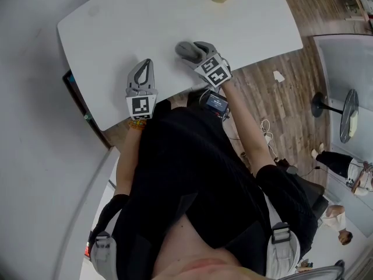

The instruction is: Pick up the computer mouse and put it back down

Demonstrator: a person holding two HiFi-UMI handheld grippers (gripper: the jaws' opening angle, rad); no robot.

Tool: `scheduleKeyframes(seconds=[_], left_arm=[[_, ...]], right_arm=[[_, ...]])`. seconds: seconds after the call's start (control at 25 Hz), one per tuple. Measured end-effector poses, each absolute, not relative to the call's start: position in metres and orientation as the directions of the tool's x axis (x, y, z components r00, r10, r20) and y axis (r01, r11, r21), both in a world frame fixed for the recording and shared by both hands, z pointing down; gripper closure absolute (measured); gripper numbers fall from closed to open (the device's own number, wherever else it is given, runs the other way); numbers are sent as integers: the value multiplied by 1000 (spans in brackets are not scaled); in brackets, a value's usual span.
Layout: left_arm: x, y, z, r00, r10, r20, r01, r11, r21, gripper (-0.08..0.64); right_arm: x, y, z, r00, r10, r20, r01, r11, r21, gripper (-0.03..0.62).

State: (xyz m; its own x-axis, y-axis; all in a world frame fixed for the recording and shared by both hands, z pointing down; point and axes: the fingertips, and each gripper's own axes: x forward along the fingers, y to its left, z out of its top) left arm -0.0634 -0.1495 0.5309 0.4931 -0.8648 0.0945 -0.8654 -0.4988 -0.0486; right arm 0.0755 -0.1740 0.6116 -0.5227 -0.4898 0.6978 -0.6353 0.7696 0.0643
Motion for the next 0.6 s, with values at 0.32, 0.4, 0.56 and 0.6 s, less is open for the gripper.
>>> scheduleKeyframes(seconds=[0.32,0.4,0.56,0.6], left_arm=[[-65,-150,538,498,-861,98,-863,-504,-40,546],[-64,-150,539,501,-860,99,-861,-506,-40,546],[-63,-151,540,504,-858,100,-859,-510,-39,546],[-62,-151,540,504,-858,100,-859,-510,-39,546]], right_arm=[[77,-173,625,-518,-445,731,-642,766,12,308],[77,-174,627,-517,-440,734,-643,766,7,308],[76,-175,630,-519,-431,739,-642,767,-4,308],[76,-175,631,-518,-428,740,-643,766,-7,308]])
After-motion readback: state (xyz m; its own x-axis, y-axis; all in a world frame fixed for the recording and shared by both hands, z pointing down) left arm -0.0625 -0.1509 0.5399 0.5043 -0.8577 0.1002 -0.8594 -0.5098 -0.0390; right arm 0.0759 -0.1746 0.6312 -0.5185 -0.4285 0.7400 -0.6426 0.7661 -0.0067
